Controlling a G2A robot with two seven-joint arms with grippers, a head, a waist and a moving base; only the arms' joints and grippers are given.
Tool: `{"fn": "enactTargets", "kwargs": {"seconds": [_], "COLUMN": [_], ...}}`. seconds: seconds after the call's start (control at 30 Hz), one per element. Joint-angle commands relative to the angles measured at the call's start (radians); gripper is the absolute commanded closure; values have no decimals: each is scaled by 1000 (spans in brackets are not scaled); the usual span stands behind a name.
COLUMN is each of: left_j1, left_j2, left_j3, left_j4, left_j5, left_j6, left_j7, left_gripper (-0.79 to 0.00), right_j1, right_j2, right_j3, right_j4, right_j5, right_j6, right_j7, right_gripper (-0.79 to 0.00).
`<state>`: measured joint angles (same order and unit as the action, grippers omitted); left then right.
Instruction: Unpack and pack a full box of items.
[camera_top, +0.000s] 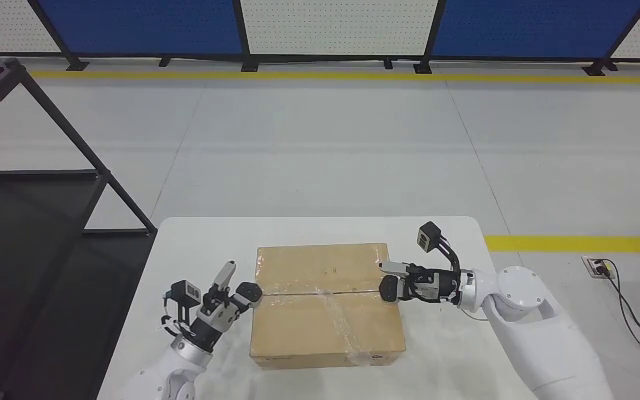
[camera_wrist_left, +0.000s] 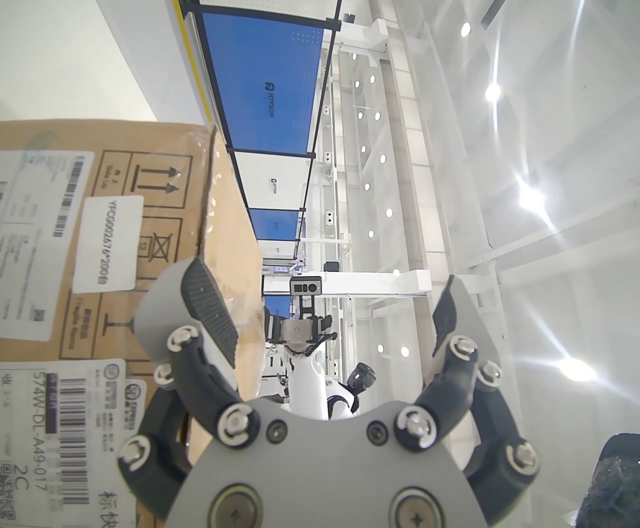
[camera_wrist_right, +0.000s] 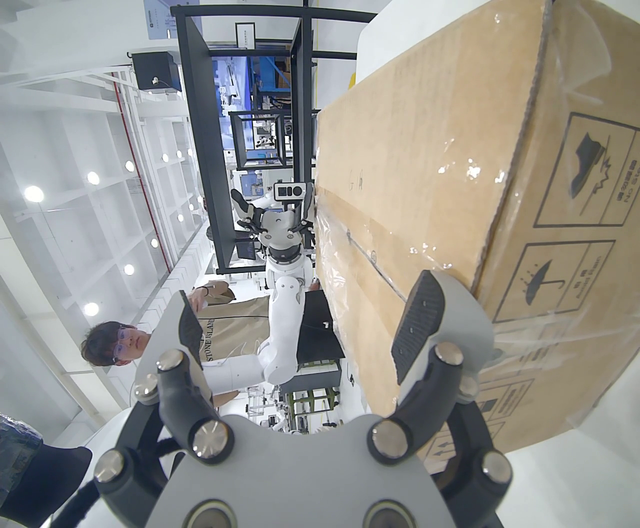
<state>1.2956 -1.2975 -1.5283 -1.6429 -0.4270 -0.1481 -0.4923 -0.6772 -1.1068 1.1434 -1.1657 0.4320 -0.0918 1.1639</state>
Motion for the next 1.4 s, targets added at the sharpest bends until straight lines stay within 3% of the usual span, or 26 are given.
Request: {"fn": "enactTargets", "kwargs": {"seconds": [0.0,0.4,0.67,1.07,1.2,1.37], "left_j1": [-2,-12,-20,-17,-14,-14], "left_j2": [0,4,5,7,7,8], "left_j3": [3,12,17,26,30,39], "left_j4": [3,16,25,36,31,28], "left_j5": [-1,-9,-16,-41,-43,-40], "left_j6": [0,-3,-6,-19,-20,-18], "left_j7": [0,0,-2,-5,-4,-3], "left_gripper": [-785,-785,-785,-785,-785,-785], "right_j1": [-17,-136,-297,-304,-324,-379], "right_j2": [2,43,72,73,82,93], "right_j3": [2,98,184,187,175,161], "right_j4": [-31,-228,-483,-495,-626,-832], "right_j5": [-14,-88,-247,-256,-458,-776], "right_j6": [-10,-76,-94,-92,-129,-57], "right_j7": [-18,55,-50,-60,-87,-139], "right_gripper": [-785,-785,-785,-785,-785,-785]}}
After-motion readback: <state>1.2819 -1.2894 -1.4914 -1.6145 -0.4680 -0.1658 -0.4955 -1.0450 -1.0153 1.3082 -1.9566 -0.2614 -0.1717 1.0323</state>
